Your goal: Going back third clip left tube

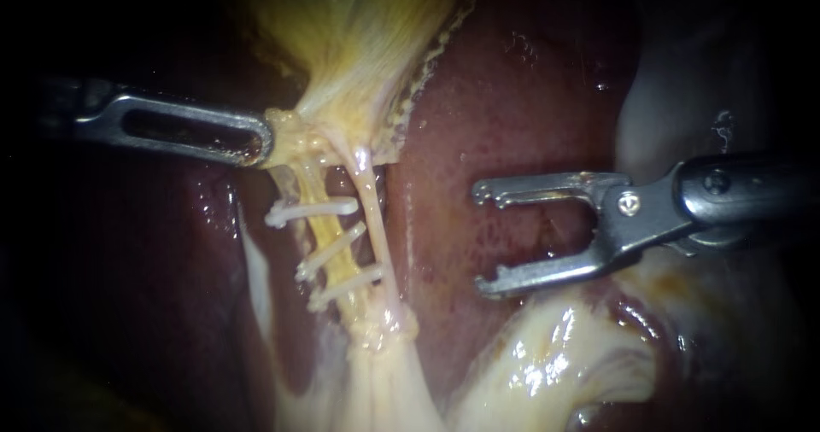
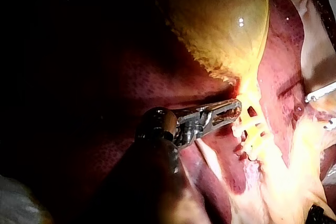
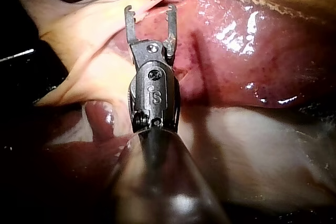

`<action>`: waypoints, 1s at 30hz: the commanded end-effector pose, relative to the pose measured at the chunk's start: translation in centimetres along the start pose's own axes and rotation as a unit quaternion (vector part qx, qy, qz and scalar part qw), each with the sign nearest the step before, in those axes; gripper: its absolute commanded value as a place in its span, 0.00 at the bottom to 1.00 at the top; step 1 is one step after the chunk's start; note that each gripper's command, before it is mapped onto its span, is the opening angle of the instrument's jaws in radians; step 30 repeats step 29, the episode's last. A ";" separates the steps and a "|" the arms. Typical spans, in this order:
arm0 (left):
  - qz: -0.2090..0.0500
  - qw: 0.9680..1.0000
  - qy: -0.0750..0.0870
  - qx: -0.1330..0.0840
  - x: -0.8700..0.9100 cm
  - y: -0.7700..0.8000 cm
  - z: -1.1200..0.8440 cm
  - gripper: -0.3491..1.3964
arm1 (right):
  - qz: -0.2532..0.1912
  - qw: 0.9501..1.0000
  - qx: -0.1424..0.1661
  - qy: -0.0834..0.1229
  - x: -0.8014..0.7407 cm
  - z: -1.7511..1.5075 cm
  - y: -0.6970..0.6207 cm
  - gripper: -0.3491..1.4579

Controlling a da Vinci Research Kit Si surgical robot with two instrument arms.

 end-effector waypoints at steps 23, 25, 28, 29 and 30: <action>0.008 1.000 0.004 0.009 0.16 0.17 0.54 0.00 | 0.000 1.000 -0.002 -0.001 -0.01 -0.07 -0.02 0.47; 0.008 1.000 0.004 0.009 0.16 0.17 0.54 0.00 | 0.000 1.000 -0.002 -0.001 -0.01 -0.07 -0.03 0.47; 0.008 1.000 0.005 0.010 0.15 0.17 0.53 0.00 | 0.001 1.000 -0.002 -0.001 0.00 -0.06 -0.04 0.47; 0.008 1.000 0.005 0.010 0.15 0.17 0.51 0.00 | 0.001 1.000 -0.003 -0.001 0.00 -0.05 -0.04 0.47; 0.008 1.000 0.005 0.010 0.15 0.17 0.51 0.00 | 0.001 1.000 -0.003 -0.001 0.00 -0.05 -0.04 0.47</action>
